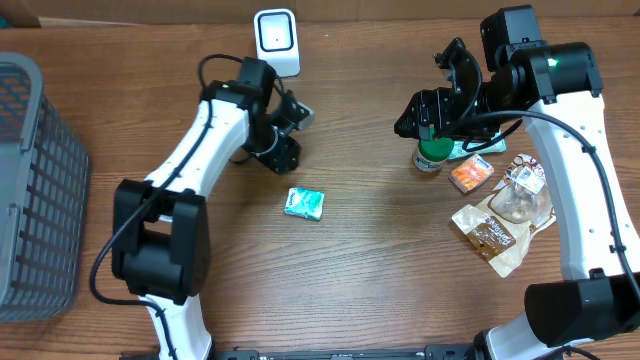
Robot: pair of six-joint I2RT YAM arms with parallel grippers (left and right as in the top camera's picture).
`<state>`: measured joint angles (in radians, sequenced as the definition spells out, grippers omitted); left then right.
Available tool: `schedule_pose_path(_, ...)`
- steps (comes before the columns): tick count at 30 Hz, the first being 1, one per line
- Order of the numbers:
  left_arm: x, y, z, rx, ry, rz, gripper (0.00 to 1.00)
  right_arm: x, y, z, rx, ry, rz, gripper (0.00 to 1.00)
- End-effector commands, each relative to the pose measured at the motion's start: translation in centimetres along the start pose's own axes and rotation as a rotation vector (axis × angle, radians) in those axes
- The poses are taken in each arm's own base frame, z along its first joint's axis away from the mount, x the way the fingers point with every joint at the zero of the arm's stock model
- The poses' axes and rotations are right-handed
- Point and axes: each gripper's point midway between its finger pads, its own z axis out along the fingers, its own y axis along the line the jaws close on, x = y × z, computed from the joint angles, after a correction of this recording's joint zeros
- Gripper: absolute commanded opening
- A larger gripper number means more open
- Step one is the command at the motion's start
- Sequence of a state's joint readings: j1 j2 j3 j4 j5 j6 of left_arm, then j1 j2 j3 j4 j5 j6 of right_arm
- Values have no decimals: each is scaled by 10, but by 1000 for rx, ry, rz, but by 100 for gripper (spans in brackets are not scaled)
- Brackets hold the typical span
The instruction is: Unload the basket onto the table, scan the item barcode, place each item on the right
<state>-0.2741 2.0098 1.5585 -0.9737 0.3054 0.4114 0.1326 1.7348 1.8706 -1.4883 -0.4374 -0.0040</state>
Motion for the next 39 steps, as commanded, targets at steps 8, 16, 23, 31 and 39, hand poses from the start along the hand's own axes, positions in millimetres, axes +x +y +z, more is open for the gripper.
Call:
schedule_pose_path(8, -17, -89, 25, 174, 4, 291, 25, -3, 2, 0, 1, -15, -17, 84)
schedule_pose_path(16, 6, -91, 43, 131, 93, 309, 18, -2, 2, 0, 1, -13, -16, 84)
schedule_pose_path(23, 12, -95, 60, 163, 64, 313, 16, -2, 2, 0, 1, -13, -16, 84)
schedule_pose_path(31, 15, -67, 72, 12, 79, 236, 15, -2, 2, 0, 1, -11, -15, 84)
schedule_pose_path(39, 23, 42, 42, -505, 63, -250, 19, -2, 2, 0, 1, -12, -15, 84)
